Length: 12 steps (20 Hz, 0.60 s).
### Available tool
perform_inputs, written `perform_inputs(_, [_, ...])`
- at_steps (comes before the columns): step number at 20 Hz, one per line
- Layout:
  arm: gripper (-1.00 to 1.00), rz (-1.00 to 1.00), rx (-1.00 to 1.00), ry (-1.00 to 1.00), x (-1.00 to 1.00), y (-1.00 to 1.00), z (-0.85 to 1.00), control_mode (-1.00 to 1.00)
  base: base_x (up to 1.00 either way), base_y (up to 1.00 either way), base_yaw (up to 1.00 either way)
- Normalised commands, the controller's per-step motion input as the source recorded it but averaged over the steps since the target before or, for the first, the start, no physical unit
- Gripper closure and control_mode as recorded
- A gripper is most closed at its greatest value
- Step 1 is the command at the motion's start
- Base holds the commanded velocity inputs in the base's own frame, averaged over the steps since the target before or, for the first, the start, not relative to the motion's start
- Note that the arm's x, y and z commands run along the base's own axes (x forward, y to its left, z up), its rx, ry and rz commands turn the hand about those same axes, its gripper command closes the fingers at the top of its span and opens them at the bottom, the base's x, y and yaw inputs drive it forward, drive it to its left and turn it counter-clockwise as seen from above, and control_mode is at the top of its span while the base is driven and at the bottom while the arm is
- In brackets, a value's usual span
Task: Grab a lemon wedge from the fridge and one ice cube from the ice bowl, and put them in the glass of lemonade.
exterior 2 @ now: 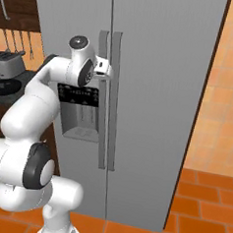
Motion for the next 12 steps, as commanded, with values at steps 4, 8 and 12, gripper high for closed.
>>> perform_inputs(4, [-1.0, 0.0, -0.05, 0.0, 0.27, -0.13, -0.31, -1.0, 0.0, 0.0, 0.0])
perform_inputs(8, [-1.0, 0.0, -0.03, 0.0, 0.48, 0.0, -0.29, -1.0, 0.0, 0.0, 0.0])
perform_inputs(12, [-1.0, 0.0, -0.03, 0.0, 0.53, 0.0, -0.24, -1.0, 0.0, 0.0, 0.0])
